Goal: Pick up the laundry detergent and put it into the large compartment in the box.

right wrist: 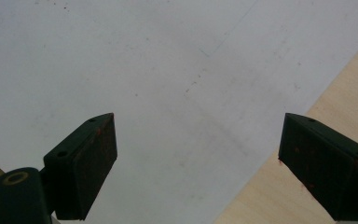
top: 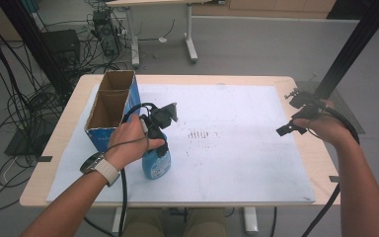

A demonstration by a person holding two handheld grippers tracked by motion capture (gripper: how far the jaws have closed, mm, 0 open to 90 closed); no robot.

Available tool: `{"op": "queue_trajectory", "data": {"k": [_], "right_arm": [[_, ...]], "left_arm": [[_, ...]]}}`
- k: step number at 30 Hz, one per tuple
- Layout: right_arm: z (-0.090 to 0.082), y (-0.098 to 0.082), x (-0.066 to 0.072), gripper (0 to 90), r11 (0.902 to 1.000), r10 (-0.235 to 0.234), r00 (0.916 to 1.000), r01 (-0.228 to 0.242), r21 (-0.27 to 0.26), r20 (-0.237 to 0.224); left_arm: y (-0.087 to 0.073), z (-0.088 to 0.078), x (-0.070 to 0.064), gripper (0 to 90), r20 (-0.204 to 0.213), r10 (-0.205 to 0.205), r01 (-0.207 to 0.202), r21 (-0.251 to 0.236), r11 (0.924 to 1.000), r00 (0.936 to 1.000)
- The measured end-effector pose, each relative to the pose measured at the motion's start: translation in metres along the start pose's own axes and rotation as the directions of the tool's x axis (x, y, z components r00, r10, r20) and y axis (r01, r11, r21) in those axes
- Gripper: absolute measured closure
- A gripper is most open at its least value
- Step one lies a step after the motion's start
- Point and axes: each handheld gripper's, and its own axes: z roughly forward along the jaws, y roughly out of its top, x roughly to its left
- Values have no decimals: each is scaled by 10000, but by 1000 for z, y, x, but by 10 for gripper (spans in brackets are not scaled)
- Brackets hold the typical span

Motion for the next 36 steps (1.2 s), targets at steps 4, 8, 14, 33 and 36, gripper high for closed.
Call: {"op": "queue_trajectory", "data": {"k": [4, 8, 14, 33, 36], "right_arm": [[-1, 0, 0, 115, 10000, 3, 10000, -3, -2, -1], [-1, 0, 0, 115, 10000, 7, 10000, -7, 17, 23], [-2, 1, 1, 115, 10000, 4, 10000, -4, 47, 28], [-5, 1, 2, 115, 10000, 9, 10000, -10, 68, 87], [-5, 2, 2, 115, 10000, -14, 10000, 13, 77, 95]], "left_arm": [[0, 0, 1, 382, 34, 24, -24, -6, 10000, 10000], [0, 0, 2, 383, 54, 38, -38, -13, 10000, 10000], [-2, 0, 2, 383, 65, 65, -65, -80, 9999, 10000], [-5, 1, 3, 386, 110, 59, -58, -173, 9998, 9999], [-6, 1, 3, 386, 124, 65, -63, -212, 9998, 9999]]}}
